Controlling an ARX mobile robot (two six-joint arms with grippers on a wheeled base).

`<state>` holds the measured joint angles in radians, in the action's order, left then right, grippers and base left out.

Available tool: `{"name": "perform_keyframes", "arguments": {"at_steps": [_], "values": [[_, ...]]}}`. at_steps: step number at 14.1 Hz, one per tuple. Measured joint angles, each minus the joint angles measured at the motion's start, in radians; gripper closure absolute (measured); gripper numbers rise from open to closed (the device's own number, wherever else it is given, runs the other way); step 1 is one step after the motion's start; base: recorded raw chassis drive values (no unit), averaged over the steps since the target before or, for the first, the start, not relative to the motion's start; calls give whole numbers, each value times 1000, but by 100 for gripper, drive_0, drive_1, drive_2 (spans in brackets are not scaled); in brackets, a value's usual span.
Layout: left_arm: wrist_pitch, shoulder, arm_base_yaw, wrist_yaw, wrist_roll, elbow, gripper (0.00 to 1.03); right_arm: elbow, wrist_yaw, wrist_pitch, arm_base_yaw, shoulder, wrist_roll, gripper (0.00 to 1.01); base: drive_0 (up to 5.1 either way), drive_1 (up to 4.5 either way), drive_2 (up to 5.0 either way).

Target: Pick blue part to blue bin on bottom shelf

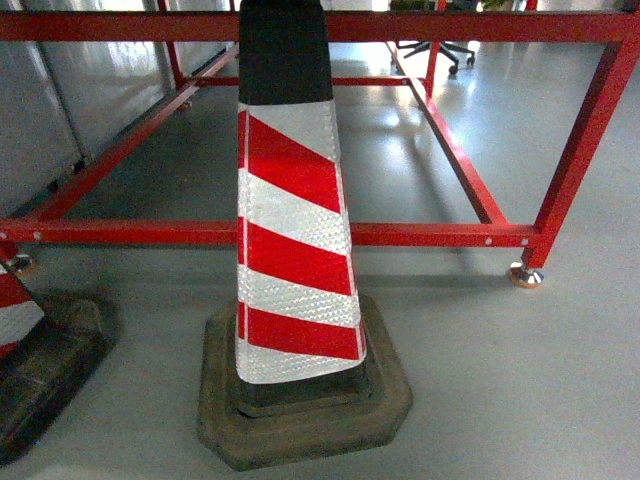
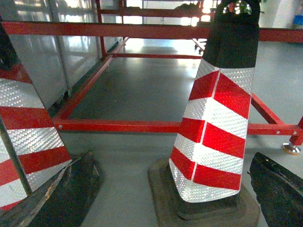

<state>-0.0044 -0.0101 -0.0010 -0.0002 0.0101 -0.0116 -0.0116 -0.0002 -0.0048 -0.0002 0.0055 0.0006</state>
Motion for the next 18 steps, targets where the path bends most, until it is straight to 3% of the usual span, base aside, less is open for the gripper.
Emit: {"name": "perform_keyframes", "arguments": {"at_steps": [18], "values": [[-1,0,0,0,0,0,5,0,0,-2,0,0,0,3,0,0,0]]}}
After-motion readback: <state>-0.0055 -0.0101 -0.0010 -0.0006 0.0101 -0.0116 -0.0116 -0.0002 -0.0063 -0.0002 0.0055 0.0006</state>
